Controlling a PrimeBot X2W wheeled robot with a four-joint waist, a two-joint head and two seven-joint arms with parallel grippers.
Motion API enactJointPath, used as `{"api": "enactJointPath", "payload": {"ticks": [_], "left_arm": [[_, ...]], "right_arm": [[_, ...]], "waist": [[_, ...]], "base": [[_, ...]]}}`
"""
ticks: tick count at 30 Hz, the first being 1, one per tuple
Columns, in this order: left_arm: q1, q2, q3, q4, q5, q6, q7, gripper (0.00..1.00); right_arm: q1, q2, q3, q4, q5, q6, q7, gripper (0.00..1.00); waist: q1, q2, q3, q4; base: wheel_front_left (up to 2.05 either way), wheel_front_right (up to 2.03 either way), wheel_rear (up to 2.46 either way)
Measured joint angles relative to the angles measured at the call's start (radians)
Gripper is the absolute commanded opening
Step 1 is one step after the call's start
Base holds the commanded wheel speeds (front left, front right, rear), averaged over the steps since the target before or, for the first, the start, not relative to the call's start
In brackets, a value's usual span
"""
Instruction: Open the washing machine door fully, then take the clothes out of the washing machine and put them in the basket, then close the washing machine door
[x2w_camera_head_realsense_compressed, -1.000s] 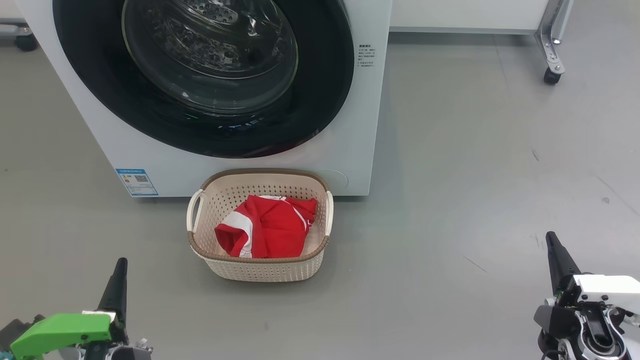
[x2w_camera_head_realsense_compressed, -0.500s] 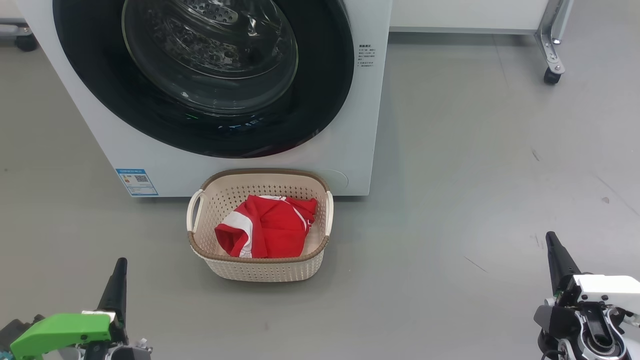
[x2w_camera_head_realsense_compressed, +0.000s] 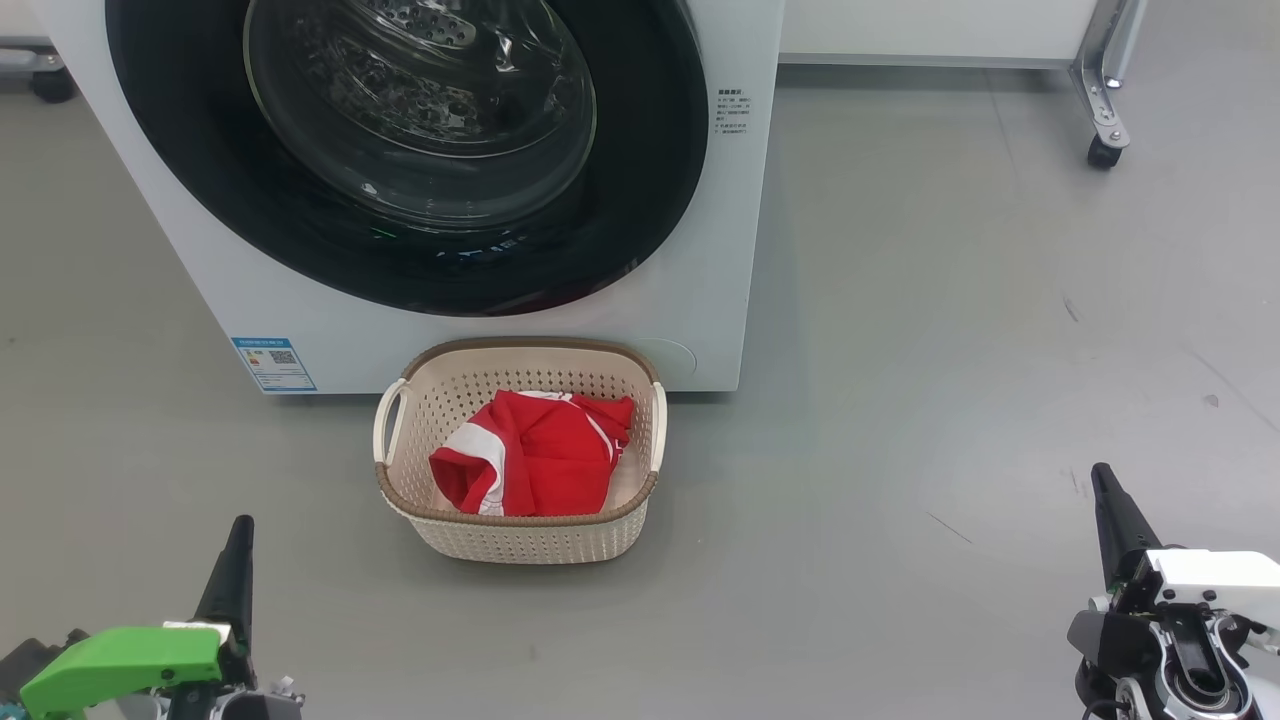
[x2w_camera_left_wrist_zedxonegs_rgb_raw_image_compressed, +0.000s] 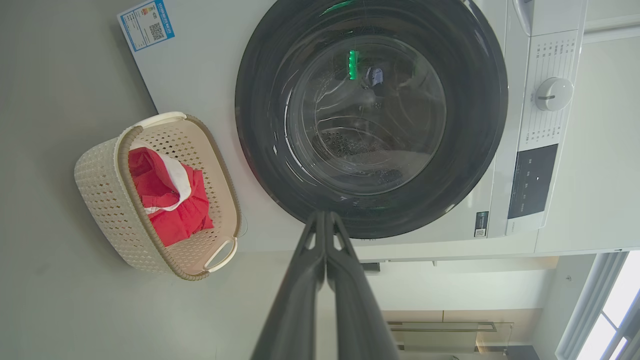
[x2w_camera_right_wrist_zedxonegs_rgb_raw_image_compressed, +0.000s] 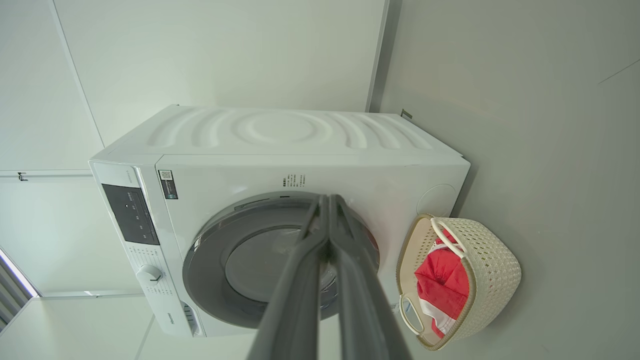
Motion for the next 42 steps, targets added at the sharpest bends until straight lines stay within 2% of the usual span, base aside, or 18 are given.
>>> {"api": "enactJointPath", "payload": {"ticks": [42], "left_arm": [[0.000, 0.000, 0.003, -0.002, 0.000, 0.000, 0.000, 0.00]], "right_arm": [[0.000, 0.003, -0.002, 0.000, 0.000, 0.000, 0.000, 0.00]], "waist": [[0.0000, 0.0000, 0.000, 0.000]], "base": [[0.00, 0.00, 0.00]]}}
